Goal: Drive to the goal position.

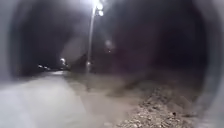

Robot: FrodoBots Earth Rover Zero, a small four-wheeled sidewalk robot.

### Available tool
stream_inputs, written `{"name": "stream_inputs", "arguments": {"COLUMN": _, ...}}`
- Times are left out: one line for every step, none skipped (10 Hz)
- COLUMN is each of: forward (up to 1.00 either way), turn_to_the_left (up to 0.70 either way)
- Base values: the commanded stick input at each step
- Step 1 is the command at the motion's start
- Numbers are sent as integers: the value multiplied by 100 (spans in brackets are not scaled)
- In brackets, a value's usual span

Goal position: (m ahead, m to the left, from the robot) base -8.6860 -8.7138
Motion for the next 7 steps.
{"name": "stream_inputs", "arguments": {"forward": 0, "turn_to_the_left": -70}}
{"name": "stream_inputs", "arguments": {"forward": 0, "turn_to_the_left": -70}}
{"name": "stream_inputs", "arguments": {"forward": 0, "turn_to_the_left": -70}}
{"name": "stream_inputs", "arguments": {"forward": 0, "turn_to_the_left": -70}}
{"name": "stream_inputs", "arguments": {"forward": 0, "turn_to_the_left": -70}}
{"name": "stream_inputs", "arguments": {"forward": 0, "turn_to_the_left": -70}}
{"name": "stream_inputs", "arguments": {"forward": 0, "turn_to_the_left": -70}}
